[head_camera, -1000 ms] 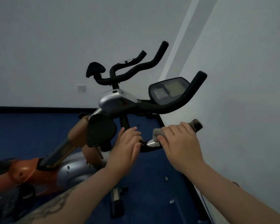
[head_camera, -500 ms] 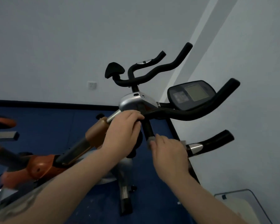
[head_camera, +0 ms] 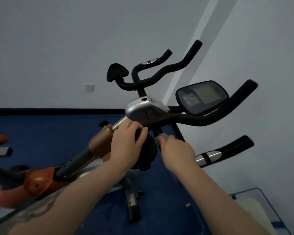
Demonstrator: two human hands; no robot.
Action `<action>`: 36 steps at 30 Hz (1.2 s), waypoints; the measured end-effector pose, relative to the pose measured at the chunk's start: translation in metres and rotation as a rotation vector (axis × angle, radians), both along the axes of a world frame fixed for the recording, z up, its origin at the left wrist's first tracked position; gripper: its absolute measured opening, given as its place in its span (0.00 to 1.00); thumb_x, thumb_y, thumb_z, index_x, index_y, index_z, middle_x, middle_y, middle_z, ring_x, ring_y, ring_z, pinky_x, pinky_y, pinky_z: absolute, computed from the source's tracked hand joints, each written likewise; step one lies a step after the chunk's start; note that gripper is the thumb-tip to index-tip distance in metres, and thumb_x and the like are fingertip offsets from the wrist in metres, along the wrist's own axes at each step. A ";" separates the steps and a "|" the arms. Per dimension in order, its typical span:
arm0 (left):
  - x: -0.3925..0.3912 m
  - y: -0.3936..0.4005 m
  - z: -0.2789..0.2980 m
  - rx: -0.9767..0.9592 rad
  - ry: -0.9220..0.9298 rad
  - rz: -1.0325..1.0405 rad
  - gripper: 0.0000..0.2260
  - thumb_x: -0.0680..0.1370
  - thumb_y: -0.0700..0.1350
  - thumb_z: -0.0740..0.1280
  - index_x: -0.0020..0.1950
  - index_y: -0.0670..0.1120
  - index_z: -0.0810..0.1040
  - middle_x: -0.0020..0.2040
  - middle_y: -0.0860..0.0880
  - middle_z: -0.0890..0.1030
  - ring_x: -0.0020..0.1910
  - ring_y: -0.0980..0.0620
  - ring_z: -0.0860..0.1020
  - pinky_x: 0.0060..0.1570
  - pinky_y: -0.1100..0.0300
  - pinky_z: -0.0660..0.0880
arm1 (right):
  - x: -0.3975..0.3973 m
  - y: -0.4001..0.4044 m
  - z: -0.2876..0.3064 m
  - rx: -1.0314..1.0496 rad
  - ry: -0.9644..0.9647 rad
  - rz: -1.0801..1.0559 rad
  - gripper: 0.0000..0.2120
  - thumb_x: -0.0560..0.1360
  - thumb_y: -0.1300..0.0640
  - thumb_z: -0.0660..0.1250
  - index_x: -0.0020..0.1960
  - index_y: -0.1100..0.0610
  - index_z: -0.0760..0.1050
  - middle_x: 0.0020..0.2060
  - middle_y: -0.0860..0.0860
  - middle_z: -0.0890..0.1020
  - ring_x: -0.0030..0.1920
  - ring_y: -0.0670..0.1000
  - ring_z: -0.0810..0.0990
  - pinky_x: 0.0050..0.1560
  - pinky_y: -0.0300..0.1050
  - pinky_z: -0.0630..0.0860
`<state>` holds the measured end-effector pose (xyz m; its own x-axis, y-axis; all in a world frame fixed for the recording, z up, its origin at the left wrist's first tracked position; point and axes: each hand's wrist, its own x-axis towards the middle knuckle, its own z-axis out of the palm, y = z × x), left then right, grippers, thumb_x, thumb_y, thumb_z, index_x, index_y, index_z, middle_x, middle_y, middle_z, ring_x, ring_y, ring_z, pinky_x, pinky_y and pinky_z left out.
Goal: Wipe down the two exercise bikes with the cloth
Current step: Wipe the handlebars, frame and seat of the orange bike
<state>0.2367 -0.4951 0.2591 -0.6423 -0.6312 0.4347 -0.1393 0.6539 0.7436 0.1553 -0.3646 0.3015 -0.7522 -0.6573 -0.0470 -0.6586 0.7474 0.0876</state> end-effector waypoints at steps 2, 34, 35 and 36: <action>0.000 -0.001 -0.002 0.015 0.018 -0.015 0.09 0.79 0.54 0.60 0.44 0.52 0.74 0.43 0.58 0.70 0.43 0.61 0.69 0.45 0.66 0.67 | 0.003 0.013 -0.002 0.063 0.089 0.025 0.21 0.83 0.44 0.44 0.60 0.56 0.68 0.48 0.52 0.82 0.48 0.55 0.81 0.49 0.50 0.68; -0.002 -0.009 -0.014 0.220 0.172 -0.210 0.06 0.79 0.53 0.64 0.45 0.53 0.77 0.44 0.59 0.71 0.43 0.60 0.74 0.43 0.59 0.74 | 0.004 0.074 0.003 -0.372 0.435 0.099 0.17 0.80 0.51 0.57 0.41 0.58 0.78 0.36 0.51 0.80 0.38 0.55 0.77 0.48 0.49 0.70; -0.001 -0.009 -0.013 0.221 0.173 -0.209 0.06 0.79 0.52 0.64 0.45 0.53 0.77 0.44 0.59 0.71 0.43 0.60 0.74 0.43 0.58 0.74 | 0.014 0.054 -0.007 -0.352 0.476 -0.015 0.18 0.81 0.53 0.54 0.39 0.58 0.76 0.33 0.52 0.78 0.36 0.56 0.75 0.46 0.51 0.71; -0.001 -0.009 -0.013 0.219 0.175 -0.208 0.06 0.79 0.52 0.64 0.46 0.52 0.77 0.44 0.59 0.71 0.43 0.60 0.74 0.43 0.57 0.74 | 0.027 0.031 -0.018 -0.296 0.493 -0.130 0.19 0.81 0.53 0.52 0.39 0.57 0.75 0.32 0.52 0.77 0.34 0.56 0.74 0.43 0.52 0.72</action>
